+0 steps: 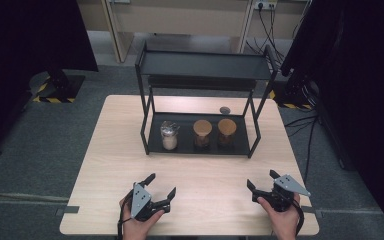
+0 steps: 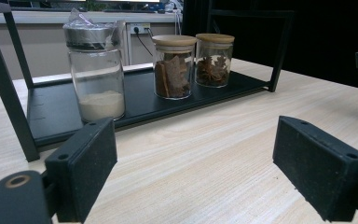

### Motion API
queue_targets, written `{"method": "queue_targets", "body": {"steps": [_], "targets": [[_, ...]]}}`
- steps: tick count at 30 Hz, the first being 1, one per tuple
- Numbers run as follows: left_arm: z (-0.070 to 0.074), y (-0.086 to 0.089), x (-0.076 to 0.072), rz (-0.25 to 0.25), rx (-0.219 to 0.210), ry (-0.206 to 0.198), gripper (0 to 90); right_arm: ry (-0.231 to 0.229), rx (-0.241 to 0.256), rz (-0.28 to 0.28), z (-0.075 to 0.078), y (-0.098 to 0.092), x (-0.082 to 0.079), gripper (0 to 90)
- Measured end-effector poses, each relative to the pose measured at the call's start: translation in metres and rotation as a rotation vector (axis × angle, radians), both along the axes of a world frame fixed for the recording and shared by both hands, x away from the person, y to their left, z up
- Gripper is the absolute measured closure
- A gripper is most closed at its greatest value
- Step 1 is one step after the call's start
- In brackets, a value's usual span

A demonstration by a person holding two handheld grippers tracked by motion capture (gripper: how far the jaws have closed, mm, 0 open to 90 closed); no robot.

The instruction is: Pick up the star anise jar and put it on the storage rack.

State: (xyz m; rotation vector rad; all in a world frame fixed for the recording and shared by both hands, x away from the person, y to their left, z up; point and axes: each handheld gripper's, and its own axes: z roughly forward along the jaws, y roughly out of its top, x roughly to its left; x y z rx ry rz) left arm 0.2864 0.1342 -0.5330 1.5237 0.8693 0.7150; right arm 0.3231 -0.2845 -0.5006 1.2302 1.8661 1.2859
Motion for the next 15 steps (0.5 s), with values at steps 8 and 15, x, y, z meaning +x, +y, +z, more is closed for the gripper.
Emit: {"method": "queue_targets", "body": {"steps": [8,15], "targets": [[0.0,0.0003,0.0001,0.001,-0.004,0.001,13.0,0.002,0.004,-0.01,-0.0045,-0.0043,-0.0013,3.3],[0.0,0.0002,0.0001,0.001,-0.003,0.001,13.0,0.003,0.004,-0.017,-0.0059,-0.0068,-0.0015,3.3]]}}
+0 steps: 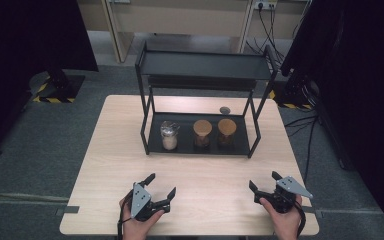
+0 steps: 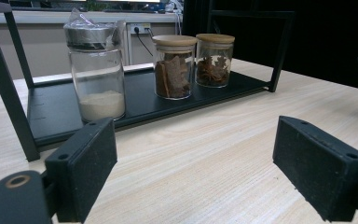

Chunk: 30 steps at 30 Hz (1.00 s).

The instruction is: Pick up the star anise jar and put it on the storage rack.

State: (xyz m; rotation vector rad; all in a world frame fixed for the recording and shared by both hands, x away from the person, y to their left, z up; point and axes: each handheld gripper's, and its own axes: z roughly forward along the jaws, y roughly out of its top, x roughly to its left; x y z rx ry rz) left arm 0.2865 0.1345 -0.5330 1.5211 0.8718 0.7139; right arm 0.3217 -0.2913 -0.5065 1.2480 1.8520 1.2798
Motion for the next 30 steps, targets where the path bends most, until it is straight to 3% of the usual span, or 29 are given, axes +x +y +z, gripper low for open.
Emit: {"method": "queue_targets", "body": {"steps": [30], "targets": [[0.0,0.0001,0.0001,0.0,-0.001,0.001,13.0,0.012,0.007,-0.029,-0.0092,-0.0066,0.0003,3.3]]}}
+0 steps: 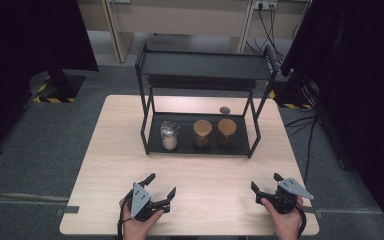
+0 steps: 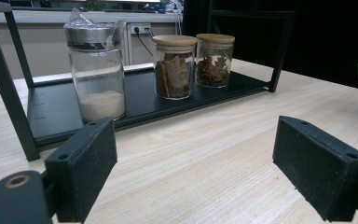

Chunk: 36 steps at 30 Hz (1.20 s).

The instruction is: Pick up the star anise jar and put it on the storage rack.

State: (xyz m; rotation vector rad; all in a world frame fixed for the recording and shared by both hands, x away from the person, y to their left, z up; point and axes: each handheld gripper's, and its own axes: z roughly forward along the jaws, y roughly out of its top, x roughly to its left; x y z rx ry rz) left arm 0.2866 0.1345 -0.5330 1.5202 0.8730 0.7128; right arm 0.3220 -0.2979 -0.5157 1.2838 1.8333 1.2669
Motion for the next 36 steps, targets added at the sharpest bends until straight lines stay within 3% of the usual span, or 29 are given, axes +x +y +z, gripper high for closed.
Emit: {"method": "queue_targets", "body": {"steps": [13,36], "targets": [[0.0,0.0005,0.0003,0.001,-0.003,0.002,13.0,0.012,0.006,-0.009,-0.0056,-0.0013,0.0012,3.3],[0.0,0.0011,0.001,0.0,-0.012,0.01,13.0,-0.011,0.0,-0.021,-0.0056,-0.0006,-0.001,3.6]]}}
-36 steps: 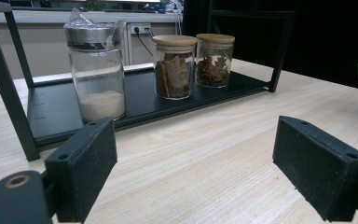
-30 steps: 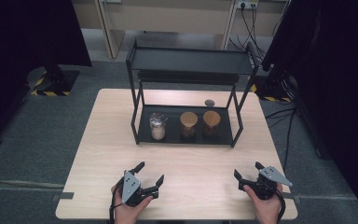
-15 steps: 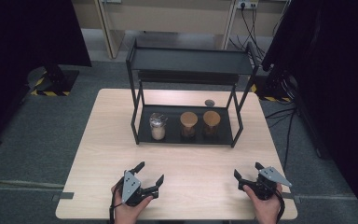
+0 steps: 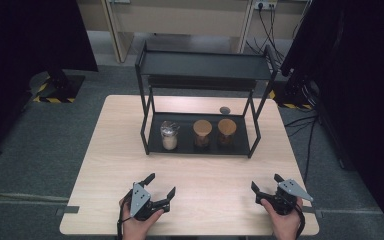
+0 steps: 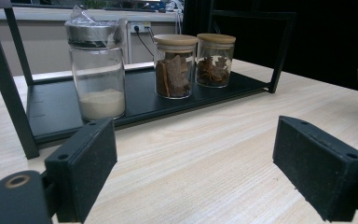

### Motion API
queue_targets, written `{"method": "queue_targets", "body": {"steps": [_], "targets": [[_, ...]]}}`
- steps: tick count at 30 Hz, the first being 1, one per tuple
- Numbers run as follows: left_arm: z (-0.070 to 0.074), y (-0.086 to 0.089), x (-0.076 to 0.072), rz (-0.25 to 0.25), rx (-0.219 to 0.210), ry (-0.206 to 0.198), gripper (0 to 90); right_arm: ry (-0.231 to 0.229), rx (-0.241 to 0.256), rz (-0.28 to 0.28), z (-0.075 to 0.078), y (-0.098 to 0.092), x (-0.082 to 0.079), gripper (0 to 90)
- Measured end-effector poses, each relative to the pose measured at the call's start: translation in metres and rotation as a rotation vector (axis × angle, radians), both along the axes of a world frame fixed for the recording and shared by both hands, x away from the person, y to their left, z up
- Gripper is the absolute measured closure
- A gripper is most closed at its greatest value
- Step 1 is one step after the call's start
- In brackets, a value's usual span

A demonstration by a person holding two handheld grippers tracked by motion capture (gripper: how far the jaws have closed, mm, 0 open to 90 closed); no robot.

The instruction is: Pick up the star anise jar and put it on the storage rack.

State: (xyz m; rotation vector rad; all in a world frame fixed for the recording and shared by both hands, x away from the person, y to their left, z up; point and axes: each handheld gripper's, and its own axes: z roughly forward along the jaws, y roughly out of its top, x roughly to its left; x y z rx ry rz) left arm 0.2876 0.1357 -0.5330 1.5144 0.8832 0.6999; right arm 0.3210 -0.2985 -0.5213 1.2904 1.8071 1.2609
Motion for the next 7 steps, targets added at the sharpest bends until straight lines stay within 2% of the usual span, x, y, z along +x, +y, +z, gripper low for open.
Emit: {"method": "queue_targets", "body": {"steps": [7], "targets": [[0.0001,0.0,0.0003,0.0,-0.002,0.004,13.0,0.002,0.014,0.0,0.0,-0.0012,0.0003,3.5]]}}
